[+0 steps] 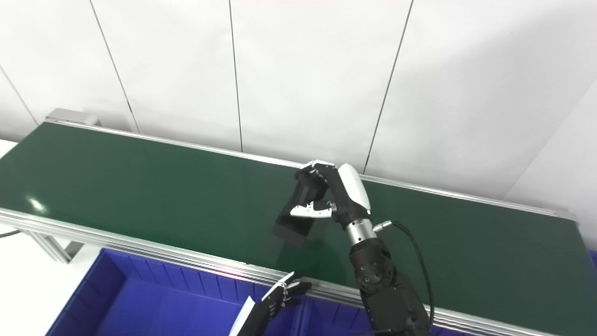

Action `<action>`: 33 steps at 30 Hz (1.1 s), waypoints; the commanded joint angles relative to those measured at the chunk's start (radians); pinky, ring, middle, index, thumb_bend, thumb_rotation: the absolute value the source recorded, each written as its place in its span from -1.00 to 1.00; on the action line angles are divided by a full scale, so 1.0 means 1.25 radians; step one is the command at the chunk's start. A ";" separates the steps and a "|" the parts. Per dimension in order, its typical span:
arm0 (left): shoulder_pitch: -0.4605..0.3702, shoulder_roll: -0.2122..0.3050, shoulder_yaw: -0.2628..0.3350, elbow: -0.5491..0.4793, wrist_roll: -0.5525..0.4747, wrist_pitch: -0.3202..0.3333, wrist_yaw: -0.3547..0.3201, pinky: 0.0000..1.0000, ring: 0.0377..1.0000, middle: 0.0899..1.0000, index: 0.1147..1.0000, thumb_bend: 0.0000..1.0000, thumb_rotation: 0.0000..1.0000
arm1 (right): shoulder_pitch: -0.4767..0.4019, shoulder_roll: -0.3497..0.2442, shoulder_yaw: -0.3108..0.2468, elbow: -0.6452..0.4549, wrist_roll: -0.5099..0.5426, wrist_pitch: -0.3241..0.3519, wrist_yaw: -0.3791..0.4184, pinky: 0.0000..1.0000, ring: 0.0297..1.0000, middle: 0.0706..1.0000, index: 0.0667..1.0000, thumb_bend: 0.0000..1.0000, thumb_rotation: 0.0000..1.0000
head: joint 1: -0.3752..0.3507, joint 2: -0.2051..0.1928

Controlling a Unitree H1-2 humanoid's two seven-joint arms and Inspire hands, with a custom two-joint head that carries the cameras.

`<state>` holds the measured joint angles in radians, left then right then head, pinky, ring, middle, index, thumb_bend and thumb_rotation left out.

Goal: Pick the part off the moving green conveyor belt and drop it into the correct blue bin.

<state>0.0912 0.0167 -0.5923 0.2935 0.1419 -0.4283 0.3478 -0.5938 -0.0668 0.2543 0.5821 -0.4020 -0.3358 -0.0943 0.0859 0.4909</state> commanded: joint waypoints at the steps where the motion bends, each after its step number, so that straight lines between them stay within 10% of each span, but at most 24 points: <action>1: 0.002 -0.024 -0.010 -0.014 0.004 -0.033 0.003 0.58 0.65 0.62 0.78 1.00 0.52 | -0.012 -0.013 -0.017 -0.059 0.020 -0.008 0.007 -0.41 -0.29 -0.15 0.04 0.02 -1.00 | -0.006 0.001; 16: 0.000 0.001 0.019 -0.029 -0.021 -0.033 -0.013 0.70 0.71 0.67 0.87 1.00 0.64 | 0.131 -0.097 -0.071 -0.297 -0.004 -0.009 0.010 -0.43 -0.29 -0.16 0.02 0.02 -1.00 | -0.166 -0.004; 33: 0.021 0.045 0.141 -0.130 -0.062 -0.033 -0.130 0.83 0.79 0.73 0.98 0.98 0.86 | 0.339 -0.174 -0.159 -0.549 -0.007 0.054 0.048 -0.36 -0.26 -0.13 0.01 0.03 -1.00 | -0.412 0.143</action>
<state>0.1245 0.0683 -0.4250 0.1736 0.0606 -0.4299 0.2018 -0.1676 -0.2624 0.0747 -0.0475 -0.4154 -0.2691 -0.0318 -0.4294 0.6703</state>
